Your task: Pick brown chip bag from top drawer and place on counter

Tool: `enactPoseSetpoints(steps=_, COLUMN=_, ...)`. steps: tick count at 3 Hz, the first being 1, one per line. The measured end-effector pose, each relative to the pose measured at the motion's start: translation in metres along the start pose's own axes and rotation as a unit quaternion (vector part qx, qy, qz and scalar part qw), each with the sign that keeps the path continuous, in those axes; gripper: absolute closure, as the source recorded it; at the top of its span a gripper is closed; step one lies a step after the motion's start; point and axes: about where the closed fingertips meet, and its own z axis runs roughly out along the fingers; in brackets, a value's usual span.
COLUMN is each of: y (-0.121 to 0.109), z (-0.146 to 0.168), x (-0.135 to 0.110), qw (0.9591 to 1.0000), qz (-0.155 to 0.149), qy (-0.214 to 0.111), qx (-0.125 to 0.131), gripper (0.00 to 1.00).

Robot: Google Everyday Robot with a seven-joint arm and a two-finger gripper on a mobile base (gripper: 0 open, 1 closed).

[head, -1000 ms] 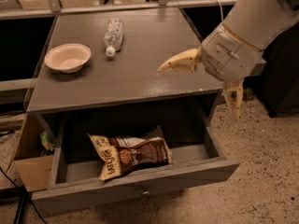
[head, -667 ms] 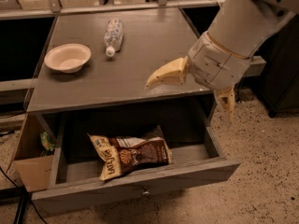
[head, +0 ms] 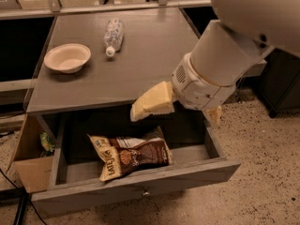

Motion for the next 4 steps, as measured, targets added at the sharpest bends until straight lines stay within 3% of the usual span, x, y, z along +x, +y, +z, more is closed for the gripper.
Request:
enactPoseSetpoints(steps=1, y=-0.006, z=0.009, x=0.004, qw=0.996, qz=-0.074, qy=0.047, qx=0.011, gripper=0.0)
enactPoseSetpoints(steps=2, y=-0.012, z=0.005, x=0.018, qw=0.9922, qz=-0.096, qy=0.077, qx=0.016, gripper=0.0)
enactPoseSetpoints(steps=4, y=-0.019, z=0.027, x=0.021, qw=0.9919, qz=-0.113, qy=0.057, qx=0.009, gripper=0.0)
